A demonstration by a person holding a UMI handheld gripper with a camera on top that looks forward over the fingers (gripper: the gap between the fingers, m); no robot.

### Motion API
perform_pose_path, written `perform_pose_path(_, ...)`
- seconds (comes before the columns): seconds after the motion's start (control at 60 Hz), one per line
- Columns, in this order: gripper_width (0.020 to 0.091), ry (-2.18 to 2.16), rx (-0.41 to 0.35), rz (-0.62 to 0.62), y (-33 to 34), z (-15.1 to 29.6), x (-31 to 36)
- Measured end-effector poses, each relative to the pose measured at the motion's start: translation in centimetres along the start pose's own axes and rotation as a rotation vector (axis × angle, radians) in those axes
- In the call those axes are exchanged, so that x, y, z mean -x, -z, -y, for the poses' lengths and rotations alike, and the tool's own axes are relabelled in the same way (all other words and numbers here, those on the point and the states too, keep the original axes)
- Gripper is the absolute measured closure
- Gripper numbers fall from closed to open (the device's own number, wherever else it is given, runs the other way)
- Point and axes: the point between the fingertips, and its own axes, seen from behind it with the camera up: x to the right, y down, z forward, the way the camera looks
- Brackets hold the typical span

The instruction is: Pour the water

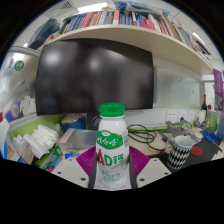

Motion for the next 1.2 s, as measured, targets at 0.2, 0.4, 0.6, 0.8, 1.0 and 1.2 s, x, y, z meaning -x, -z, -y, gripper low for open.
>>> perform_pose_path(0.2,0.0717,0.004,-0.011,-0.026,0.0,0.1,-0.6)
perform_pose_path(0.4,0.0721,0.063,0.025,0.046,-0.5,0.2,-0.2)
perform_pose_path(0.6,0.0722,-0.428,0.055,0.105,-1.1,3.4,-2.5)
perform_pose_path(0.8,0.0722,-1.037,0.04,0.109,-1.0,6.6,-7.7)
perform_pose_path(1.0,0.0723,-1.432,0.061,0.086,-0.8,6.8,-11.7)
perform_pose_path(1.2,0.072,-1.685,0.17,0.084,-1.7,5.9,-12.2)
